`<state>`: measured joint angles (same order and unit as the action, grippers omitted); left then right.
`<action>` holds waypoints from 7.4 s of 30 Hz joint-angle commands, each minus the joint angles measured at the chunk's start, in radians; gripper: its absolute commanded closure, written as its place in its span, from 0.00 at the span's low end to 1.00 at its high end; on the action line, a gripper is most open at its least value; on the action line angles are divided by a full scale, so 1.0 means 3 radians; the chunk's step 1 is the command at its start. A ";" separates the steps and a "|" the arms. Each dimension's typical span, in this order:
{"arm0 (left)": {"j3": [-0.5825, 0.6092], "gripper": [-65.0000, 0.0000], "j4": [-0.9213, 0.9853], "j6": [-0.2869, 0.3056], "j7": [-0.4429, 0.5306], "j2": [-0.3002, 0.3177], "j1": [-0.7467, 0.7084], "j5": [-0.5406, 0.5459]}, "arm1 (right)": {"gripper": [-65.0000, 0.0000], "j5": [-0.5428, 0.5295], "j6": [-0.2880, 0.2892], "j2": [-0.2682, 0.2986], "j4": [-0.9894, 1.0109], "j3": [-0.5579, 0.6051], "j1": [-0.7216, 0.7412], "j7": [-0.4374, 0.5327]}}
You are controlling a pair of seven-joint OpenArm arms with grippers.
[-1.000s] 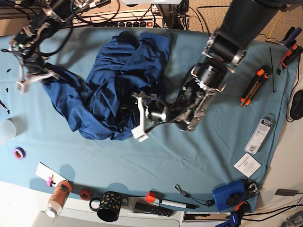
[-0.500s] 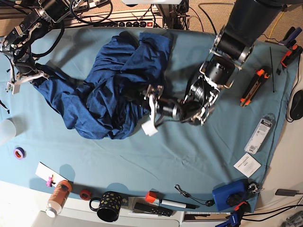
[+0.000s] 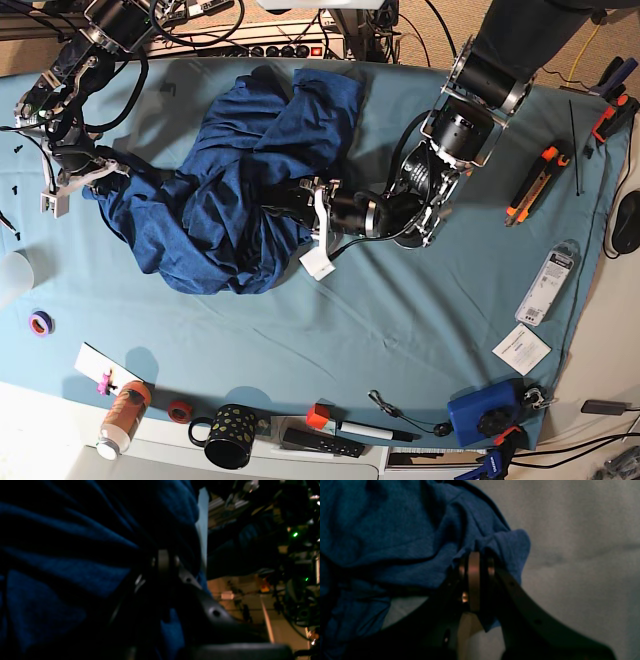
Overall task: Layout the t-shirt on the table in an organized manner, then fold the t-shirt properly
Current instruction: 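Drag the shirt fabric with the left gripper toward the right gripper, then pull the grasped shirt edge with the left gripper away from the pile, then lift the shirt with the left gripper and swing it across the table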
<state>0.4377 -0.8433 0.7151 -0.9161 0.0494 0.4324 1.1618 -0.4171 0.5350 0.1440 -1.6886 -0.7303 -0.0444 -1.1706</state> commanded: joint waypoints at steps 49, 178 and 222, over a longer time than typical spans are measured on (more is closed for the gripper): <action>0.0474 0.77 0.0025 -0.0056 -0.0238 0.0261 0.0534 -0.0505 | 1.00 -0.0034 -0.0003 0.0046 -0.0056 -0.0009 0.0018 0.0061; 0.0338 1.00 -0.1990 -0.0056 -0.1377 -0.0483 0.0278 0.0247 | 0.55 -0.0201 0.0028 -0.0184 -0.0055 -0.0006 0.0240 0.0434; -0.1598 1.00 -0.2024 -0.0056 -0.0631 0.0692 0.0312 0.0314 | 0.55 0.0052 0.0024 0.0710 -0.0055 -0.0008 0.0259 0.0910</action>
<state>-0.0360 -1.4334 0.6933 -1.1389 0.2550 0.4931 1.2263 -0.3916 0.5434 0.3317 -1.6882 -0.7296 0.0193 -0.9264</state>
